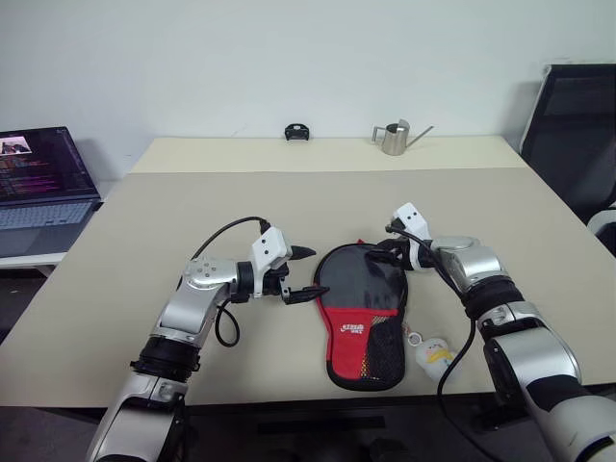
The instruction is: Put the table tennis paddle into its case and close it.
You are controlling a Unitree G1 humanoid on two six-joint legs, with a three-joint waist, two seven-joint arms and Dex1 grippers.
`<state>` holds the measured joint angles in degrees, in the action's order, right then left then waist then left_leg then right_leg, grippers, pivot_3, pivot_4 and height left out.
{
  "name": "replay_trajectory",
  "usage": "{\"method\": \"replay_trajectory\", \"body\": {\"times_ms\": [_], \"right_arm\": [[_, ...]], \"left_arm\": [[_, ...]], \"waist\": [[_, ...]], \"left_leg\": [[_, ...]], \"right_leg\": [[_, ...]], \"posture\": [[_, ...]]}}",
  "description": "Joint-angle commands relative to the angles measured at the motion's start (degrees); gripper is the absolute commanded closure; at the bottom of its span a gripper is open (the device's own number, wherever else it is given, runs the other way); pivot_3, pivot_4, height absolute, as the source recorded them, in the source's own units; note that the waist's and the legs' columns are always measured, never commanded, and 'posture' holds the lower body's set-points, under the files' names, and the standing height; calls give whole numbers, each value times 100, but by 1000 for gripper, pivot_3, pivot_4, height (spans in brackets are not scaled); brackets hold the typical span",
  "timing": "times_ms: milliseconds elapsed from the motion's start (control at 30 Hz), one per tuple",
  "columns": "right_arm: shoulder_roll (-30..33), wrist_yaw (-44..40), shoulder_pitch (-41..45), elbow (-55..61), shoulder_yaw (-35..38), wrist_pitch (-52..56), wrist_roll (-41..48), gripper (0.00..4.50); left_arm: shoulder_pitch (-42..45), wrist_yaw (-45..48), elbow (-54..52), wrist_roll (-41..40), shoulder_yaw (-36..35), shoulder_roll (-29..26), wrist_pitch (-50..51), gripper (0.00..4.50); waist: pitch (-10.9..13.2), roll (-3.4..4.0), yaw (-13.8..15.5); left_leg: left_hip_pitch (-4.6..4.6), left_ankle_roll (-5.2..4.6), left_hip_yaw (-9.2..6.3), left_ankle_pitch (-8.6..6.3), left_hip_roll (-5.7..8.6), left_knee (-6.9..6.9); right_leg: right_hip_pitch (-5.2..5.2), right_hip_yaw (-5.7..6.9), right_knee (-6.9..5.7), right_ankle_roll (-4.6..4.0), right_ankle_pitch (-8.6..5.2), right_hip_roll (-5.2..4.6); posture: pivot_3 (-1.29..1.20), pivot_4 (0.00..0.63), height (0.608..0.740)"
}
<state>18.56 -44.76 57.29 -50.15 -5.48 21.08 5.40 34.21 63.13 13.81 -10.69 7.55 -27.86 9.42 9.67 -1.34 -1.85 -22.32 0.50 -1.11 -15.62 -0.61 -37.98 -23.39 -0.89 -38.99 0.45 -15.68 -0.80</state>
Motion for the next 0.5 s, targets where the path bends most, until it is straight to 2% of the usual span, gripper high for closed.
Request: {"method": "replay_trajectory", "body": {"times_ms": [33, 267, 400, 500], "right_arm": [[-46, 132, 213, 620, 550, -14, 427, 1139], [346, 356, -432, 2796, 998, 1176, 916, 1139], [1446, -3, -2067, 5537, 1130, 2628, 1480, 1139], [1895, -13, -2823, 6747, 1473, 3486, 2048, 1139]], "left_arm": [[227, 54, 75, -7, 82, 127, -201, 0], [689, 387, 801, 137, 378, 417, -636, 0], [1293, 542, 1995, 411, 646, 948, -1221, 0], [1586, 544, 2666, 598, 715, 1227, -1669, 0]], "waist": [[1, 1, 4], [3, 6, 24], [2, 7, 209], [6, 11, 207]], "left_leg": [[-2, 0, -1, 0, 0, 0], [-27, 0, -11, 0, 1, -3], [-50, 0, -36, 0, 16, -11], [-55, -1, -23, 0, 29, -12]], "right_leg": [[0, 1, 0, 0, 0, 0], [-15, 11, 3, 0, 0, -2], [-15, 41, 13, 4, -3, -12], [-18, 27, 14, 9, -5, -20]], "posture": [[0, 150, 740], [0, 150, 740], [0, 150, 740], [0, 150, 740]]}}
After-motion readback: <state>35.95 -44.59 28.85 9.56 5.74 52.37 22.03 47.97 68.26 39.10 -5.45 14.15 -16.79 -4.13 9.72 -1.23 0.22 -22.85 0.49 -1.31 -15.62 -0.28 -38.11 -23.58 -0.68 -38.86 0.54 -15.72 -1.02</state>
